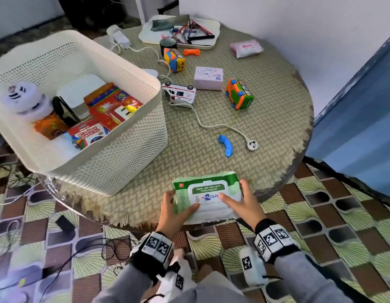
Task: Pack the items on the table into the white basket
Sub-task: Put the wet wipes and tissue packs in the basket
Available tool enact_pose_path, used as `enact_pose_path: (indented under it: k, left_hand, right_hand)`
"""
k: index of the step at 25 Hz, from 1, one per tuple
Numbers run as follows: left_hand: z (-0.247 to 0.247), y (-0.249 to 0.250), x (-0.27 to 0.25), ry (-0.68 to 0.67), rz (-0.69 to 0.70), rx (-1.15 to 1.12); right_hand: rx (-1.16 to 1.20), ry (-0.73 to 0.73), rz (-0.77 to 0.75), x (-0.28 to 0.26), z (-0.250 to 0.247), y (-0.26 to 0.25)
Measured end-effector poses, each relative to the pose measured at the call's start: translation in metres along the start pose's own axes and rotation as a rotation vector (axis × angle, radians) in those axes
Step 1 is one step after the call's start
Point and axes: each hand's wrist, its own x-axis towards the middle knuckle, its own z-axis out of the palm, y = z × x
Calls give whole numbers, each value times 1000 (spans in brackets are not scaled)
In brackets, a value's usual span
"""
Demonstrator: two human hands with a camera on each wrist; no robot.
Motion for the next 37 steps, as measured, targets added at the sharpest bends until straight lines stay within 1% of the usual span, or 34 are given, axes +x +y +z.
enact_pose_path:
  k: [3, 6, 8, 12, 17, 20, 24, 29, 32, 37]
  left_hand:
    - [-3, 12, -8, -49, 43, -140]
    - [-9, 28, -15, -5, 99, -222]
    - [-15, 41, -20, 35, 151, -225]
    - [-34, 75, -32, 153, 339, -220]
    - [-70, 128, -41, 233, 566, -193]
    - [-100, 158, -40, 254, 653, -193]
    - [-149, 188, -29, 240, 749, -244]
    - [-234, 217, -11, 110, 786, -296]
    - [-274, 228, 1, 78, 825, -332]
    - [-328, 240, 31, 96, 907, -367]
  right_hand:
    - [43, 15, -17, -6, -1, -13]
    - [81, 58, -97, -10, 1, -30]
    - [107, 85, -157, -13, 3, -43]
    - [187, 111, -290, -18, 4, -82]
    - [236, 155, -437, -14, 8, -140]
    - [261, 177, -521, -7, 21, -177]
    - [277, 201, -616, 0, 55, -225]
    - [246, 226, -722, 15, 113, -287]
    - [230, 203, -741, 27, 143, -316]
    - [119, 193, -712, 39, 174, -348]
